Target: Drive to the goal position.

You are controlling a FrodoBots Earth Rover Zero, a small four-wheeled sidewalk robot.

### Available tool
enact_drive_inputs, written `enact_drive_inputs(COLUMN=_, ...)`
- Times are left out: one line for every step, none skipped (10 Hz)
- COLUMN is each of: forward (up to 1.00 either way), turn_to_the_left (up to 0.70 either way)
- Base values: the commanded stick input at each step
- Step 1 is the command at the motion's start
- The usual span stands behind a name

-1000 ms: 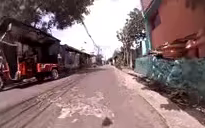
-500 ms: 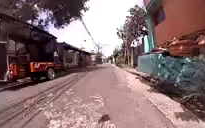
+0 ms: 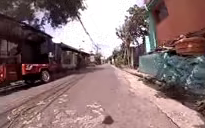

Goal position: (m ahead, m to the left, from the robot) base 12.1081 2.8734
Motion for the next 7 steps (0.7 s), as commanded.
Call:
enact_drive_inputs(forward=0.70, turn_to_the_left=-0.25)
enact_drive_inputs(forward=0.70, turn_to_the_left=-0.11)
enact_drive_inputs(forward=0.70, turn_to_the_left=0.00)
enact_drive_inputs(forward=0.70, turn_to_the_left=-0.09)
enact_drive_inputs(forward=0.70, turn_to_the_left=-0.18)
enact_drive_inputs(forward=0.70, turn_to_the_left=0.00)
enact_drive_inputs(forward=0.70, turn_to_the_left=0.00)
